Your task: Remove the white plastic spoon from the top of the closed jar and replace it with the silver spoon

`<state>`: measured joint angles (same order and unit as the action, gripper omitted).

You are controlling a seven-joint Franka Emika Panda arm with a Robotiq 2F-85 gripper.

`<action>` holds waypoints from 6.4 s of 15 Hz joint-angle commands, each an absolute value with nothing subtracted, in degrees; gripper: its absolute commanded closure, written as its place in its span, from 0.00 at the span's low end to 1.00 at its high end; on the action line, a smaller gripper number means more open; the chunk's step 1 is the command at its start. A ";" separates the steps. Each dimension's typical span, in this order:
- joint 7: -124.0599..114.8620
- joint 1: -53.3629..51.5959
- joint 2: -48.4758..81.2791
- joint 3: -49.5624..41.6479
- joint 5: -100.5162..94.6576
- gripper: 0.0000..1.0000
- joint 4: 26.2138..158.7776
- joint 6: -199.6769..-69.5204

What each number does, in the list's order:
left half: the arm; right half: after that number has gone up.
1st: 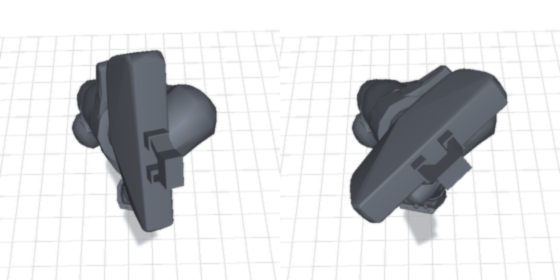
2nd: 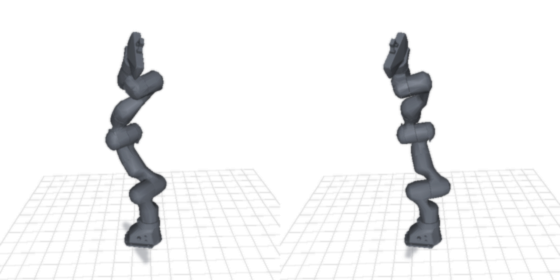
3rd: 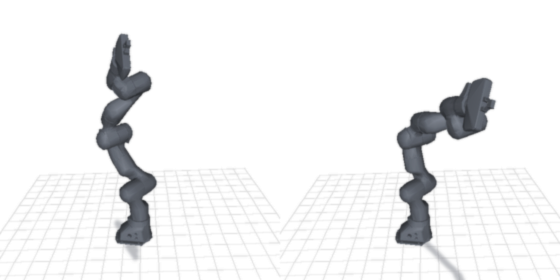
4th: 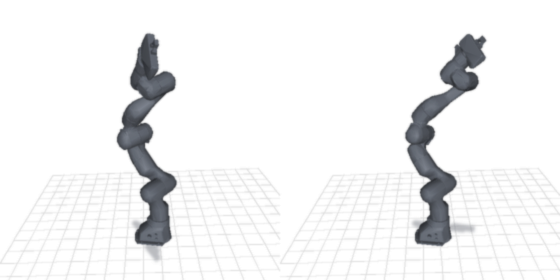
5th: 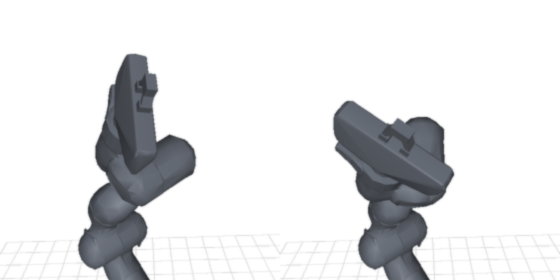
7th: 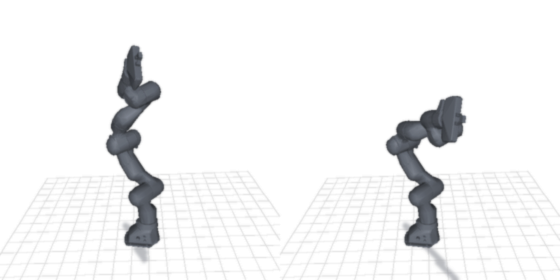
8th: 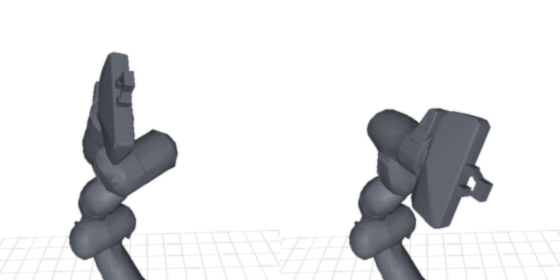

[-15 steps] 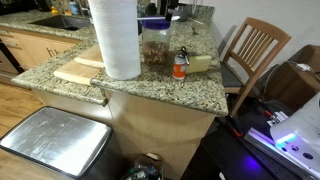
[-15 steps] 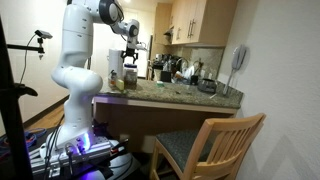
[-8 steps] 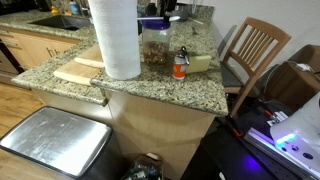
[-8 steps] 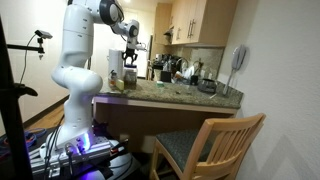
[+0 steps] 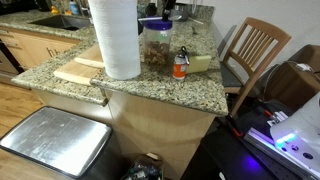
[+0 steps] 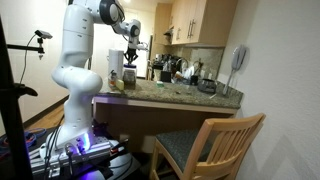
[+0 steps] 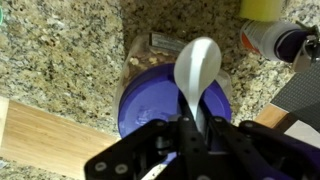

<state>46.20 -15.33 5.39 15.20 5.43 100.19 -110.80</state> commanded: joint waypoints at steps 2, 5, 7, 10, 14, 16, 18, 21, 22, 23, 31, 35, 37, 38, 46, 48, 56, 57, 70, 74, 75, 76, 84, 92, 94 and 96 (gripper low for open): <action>44.95 -13.81 4.77 14.73 9.03 0.97 98.53 -110.66; 40.79 -11.69 3.22 12.80 12.50 0.97 96.52 -110.40; 38.20 -9.50 2.49 10.42 12.95 0.97 94.57 -108.63; 35.63 -5.66 0.03 6.19 14.51 0.97 94.99 -107.72; 36.40 -5.48 0.62 5.55 13.79 0.89 94.29 -109.01; 36.21 -6.10 0.88 6.15 13.75 0.97 94.30 -109.02; 30.40 -4.93 2.96 4.81 13.11 0.97 94.20 -110.55; 26.75 -1.91 4.63 1.63 12.10 0.97 95.46 -113.67; 25.63 -0.80 5.16 0.51 11.48 0.97 96.12 -114.82; 24.29 0.20 5.93 -0.48 10.77 0.97 96.86 -116.32; 18.99 3.29 8.92 -2.31 7.76 0.89 97.75 -119.66; 12.14 3.35 12.90 -3.34 4.06 0.97 96.61 -122.70; 7.61 3.98 15.14 -4.28 3.44 0.97 95.81 -124.60; 5.65 4.24 16.41 -4.75 3.18 0.97 95.27 -125.59; -8.00 4.33 23.05 -7.42 -0.52 0.97 94.21 -130.05; -6.98 4.67 21.77 -6.68 0.27 0.97 95.68 -129.71; -7.45 5.10 25.10 -6.40 1.85 0.97 94.26 -128.88; -7.66 5.08 25.71 -6.46 1.76 0.97 93.95 -129.09; -12.68 4.66 31.04 -6.80 5.21 0.97 89.66 -129.43; -14.77 4.37 31.46 -7.71 3.63 0.97 89.62 -129.88; -14.64 4.49 31.45 -7.48 3.83 0.71 89.32 -129.22; -13.46 4.88 30.65 -6.72 4.71 0.64 89.71 -129.31; -9.99 3.19 20.40 -6.16 0.84 0.09 93.56 -135.07; -13.55 3.06 25.60 -5.47 3.01 0.00 87.77 -133.93; -15.42 2.99 27.90 -4.90 4.74 0.00 86.05 -134.69; -17.23 2.92 30.42 -4.62 5.89 0.00 83.95 -134.89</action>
